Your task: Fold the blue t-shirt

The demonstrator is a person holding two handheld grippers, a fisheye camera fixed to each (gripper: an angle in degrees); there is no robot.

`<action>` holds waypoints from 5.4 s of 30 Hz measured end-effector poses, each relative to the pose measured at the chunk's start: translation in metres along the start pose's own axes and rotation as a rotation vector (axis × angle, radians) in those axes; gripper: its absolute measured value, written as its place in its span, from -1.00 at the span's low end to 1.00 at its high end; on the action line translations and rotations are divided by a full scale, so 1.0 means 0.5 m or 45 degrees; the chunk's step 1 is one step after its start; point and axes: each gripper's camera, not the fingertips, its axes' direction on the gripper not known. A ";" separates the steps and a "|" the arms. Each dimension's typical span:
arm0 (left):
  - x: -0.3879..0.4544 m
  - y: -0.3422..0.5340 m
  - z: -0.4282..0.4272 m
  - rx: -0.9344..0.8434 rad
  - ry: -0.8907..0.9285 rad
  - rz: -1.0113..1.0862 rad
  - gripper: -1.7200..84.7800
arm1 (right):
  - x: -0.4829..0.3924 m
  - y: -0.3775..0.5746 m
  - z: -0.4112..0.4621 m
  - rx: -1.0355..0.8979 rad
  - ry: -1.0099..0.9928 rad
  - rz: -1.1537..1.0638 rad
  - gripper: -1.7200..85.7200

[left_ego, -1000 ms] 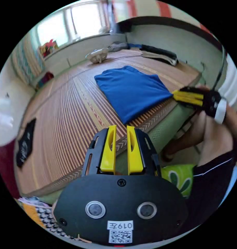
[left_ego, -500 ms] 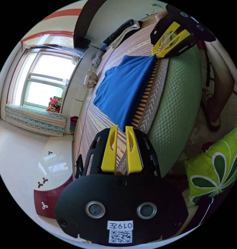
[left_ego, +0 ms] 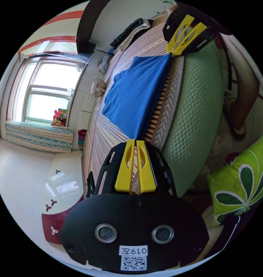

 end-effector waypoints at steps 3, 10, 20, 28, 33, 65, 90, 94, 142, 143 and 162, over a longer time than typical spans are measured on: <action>0.022 0.002 0.032 0.004 0.021 -0.029 -0.94 | 0.036 0.007 -0.019 0.000 0.003 -0.022 -0.98; 0.065 0.009 0.106 0.011 0.065 -0.053 -0.94 | 0.105 0.035 -0.071 -0.012 0.117 -0.105 -0.97; 0.050 0.088 0.145 0.152 0.210 -0.243 -0.94 | 0.524 0.211 -0.120 0.036 -0.196 0.783 -0.92; 0.060 -0.089 0.171 0.446 0.253 -0.295 -0.94 | 0.844 0.484 0.053 0.432 -1.204 1.859 -0.87; 0.093 -0.143 0.240 0.452 0.362 -0.273 -0.94 | 0.939 0.509 0.081 0.423 -1.374 1.898 -0.77; 0.175 -0.203 0.332 0.478 0.448 -0.273 -0.94 | 1.366 0.710 0.061 0.255 -1.879 2.298 -0.97; 0.280 -0.267 0.266 0.377 0.258 0.014 -0.94 | 1.436 0.641 -0.083 0.167 -1.763 2.241 -0.95; 0.276 -0.266 0.251 0.375 0.271 0.007 -0.94 | 1.450 0.573 -0.126 0.061 -1.598 2.061 -0.97; -0.125 0.100 -0.001 0.319 0.483 -0.448 -0.94 | 1.273 0.329 -0.264 0.036 -1.563 2.172 -0.84; -0.133 0.098 -0.007 0.303 0.512 -0.427 -0.94 | 1.266 0.327 -0.259 0.046 -1.568 2.205 -0.88; -0.364 0.110 -0.213 0.325 0.547 -0.565 -0.94 | 1.228 0.219 -0.304 0.086 -1.326 2.270 -0.83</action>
